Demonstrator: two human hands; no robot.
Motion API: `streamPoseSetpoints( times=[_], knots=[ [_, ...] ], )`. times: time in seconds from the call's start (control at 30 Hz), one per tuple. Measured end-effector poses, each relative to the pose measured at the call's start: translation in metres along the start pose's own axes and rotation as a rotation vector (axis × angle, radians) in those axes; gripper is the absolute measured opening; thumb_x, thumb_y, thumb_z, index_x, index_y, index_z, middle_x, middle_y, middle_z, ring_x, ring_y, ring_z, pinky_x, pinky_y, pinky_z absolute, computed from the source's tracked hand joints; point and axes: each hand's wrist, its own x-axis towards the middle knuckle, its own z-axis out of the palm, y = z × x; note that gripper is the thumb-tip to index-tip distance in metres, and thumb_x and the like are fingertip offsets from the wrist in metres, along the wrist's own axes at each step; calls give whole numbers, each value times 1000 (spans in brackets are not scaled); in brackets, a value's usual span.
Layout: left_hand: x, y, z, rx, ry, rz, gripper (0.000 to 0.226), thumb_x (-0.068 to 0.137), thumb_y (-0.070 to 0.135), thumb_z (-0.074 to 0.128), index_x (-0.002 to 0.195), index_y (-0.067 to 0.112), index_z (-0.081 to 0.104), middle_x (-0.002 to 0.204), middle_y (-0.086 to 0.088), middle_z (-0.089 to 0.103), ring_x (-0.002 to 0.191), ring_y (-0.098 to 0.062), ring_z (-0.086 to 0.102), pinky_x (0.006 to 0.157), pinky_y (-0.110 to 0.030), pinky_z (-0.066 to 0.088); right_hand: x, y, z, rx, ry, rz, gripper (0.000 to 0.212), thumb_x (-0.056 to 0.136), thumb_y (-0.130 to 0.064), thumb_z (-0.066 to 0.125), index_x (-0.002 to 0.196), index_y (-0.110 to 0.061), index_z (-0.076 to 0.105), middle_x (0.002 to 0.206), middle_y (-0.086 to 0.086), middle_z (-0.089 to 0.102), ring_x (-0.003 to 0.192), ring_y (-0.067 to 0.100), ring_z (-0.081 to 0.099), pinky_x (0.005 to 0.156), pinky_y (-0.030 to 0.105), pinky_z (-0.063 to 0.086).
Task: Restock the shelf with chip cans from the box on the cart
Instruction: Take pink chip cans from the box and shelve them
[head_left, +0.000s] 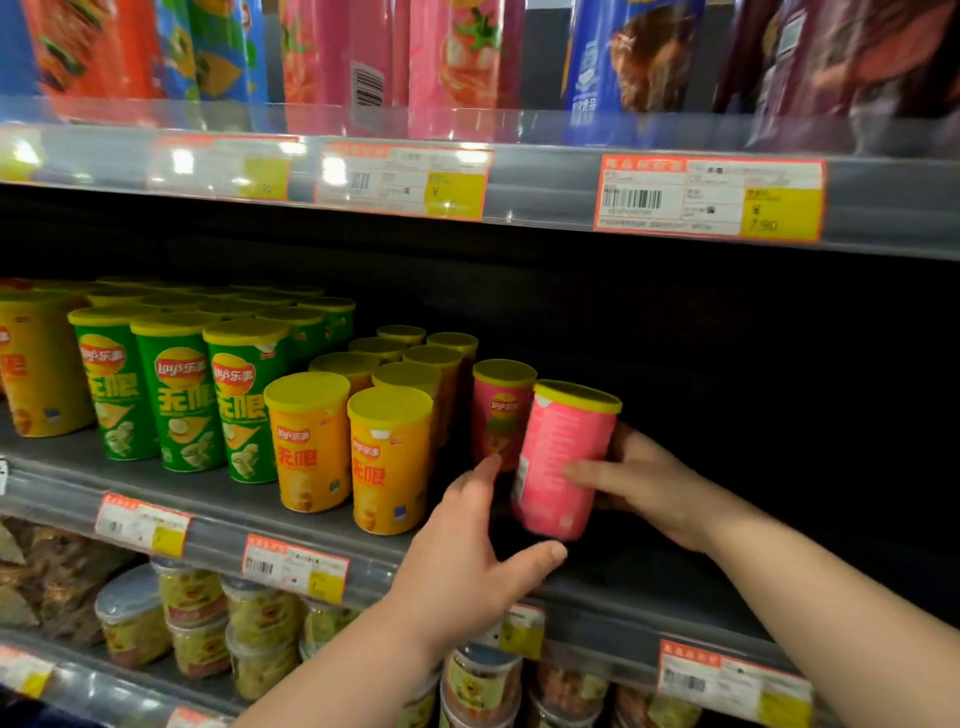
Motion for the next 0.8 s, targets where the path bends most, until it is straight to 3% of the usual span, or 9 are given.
streamPoseSetpoints(
  times=[0.07, 0.13, 0.23, 0.4, 0.57, 0.7, 0.8],
  knots=[
    [-1, -9, 1, 403, -81, 99, 99, 62, 82, 31, 145, 29, 29, 143, 9, 40, 132, -11, 37, 106, -26, 33, 14, 9, -8, -55, 155, 47, 55, 73, -15, 77, 120, -24, 50, 120, 4, 63, 101, 16, 63, 82, 32, 52],
    [1, -17, 5, 674, -104, 271, 84, 65, 81, 28, 127, 30, 54, 125, 5, 58, 113, -19, 56, 90, -33, 47, 30, 21, -12, -151, 314, 106, 65, 74, -17, 78, 129, -17, 43, 120, 3, 58, 104, 19, 59, 83, 33, 48],
    [2, -31, 13, 695, -22, 359, 62, 70, 79, 36, 96, 32, 69, 91, 9, 68, 78, -15, 67, 59, -29, 55, 50, 30, -13, -256, 422, 148, 79, 72, -20, 81, 135, -12, 34, 124, 7, 53, 115, 24, 54, 87, 33, 44],
    [2, -34, 15, 736, 41, 396, 63, 71, 80, 32, 93, 34, 70, 88, 11, 69, 75, -12, 68, 57, -24, 55, 65, 32, -15, -387, 264, 230, 87, 77, -12, 72, 145, -14, 17, 136, 12, 45, 122, 26, 48, 87, 31, 42],
    [0, -32, 13, 753, 8, 385, 64, 73, 78, 34, 95, 30, 70, 91, 8, 70, 76, -15, 68, 58, -26, 55, 69, 38, -12, -359, 309, 180, 89, 72, -18, 81, 143, -15, 28, 140, 9, 46, 126, 25, 47, 94, 31, 40],
    [-2, -31, 13, 773, -13, 363, 65, 73, 77, 36, 99, 28, 70, 94, 5, 70, 80, -18, 69, 62, -29, 55, 71, 40, -12, -391, 272, 202, 91, 72, -19, 80, 144, -15, 25, 140, 9, 45, 126, 25, 47, 92, 30, 39],
    [-2, -28, 11, 812, -49, 325, 66, 76, 79, 28, 96, 33, 71, 92, 10, 70, 79, -12, 69, 60, -23, 54, 72, 42, -15, -423, 269, 202, 87, 72, -21, 80, 142, -15, 29, 139, 9, 47, 125, 26, 48, 92, 30, 40]
  ],
)
